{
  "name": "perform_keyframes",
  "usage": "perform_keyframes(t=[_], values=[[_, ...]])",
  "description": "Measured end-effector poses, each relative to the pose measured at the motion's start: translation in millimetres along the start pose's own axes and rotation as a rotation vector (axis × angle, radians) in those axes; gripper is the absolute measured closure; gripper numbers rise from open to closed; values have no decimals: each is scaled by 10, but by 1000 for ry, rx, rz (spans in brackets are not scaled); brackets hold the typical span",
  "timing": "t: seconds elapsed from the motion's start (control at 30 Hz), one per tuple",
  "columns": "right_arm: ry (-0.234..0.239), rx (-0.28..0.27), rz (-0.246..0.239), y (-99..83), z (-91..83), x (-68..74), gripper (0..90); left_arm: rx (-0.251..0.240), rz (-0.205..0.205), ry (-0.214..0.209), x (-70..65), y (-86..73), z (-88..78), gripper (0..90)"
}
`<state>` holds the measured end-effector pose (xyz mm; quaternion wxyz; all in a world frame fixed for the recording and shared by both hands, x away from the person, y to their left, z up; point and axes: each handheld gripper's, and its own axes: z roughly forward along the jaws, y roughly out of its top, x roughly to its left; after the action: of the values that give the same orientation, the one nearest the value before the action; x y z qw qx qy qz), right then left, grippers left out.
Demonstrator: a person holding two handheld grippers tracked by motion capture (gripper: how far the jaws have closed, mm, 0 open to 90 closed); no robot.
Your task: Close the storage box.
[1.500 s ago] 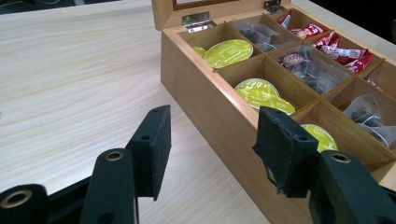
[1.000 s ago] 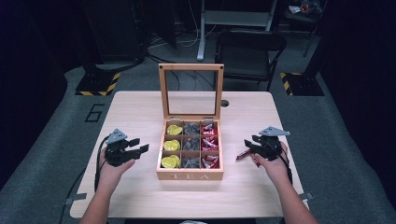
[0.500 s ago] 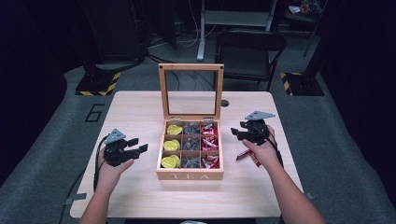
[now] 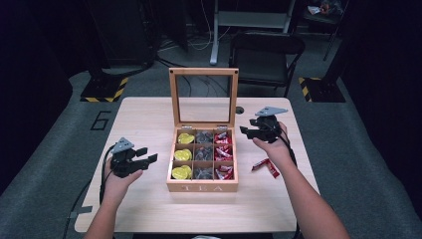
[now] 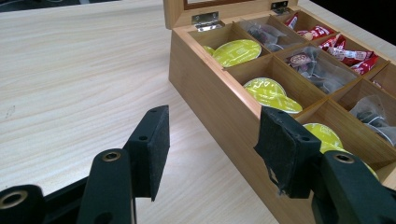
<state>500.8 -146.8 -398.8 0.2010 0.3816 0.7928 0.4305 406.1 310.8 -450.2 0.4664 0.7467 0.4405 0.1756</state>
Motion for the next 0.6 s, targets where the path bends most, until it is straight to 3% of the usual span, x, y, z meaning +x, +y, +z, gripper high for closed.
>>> perform_keyframes(t=[0.2, 0.6], values=[[20, 6, 8, 128, 115, -54, 459, 9, 2, -7, -1, 1, -1, 440], [4, 11, -8, 276, 347, -98, 454, 9, 2, -10, 2, -2, -2, 440]])
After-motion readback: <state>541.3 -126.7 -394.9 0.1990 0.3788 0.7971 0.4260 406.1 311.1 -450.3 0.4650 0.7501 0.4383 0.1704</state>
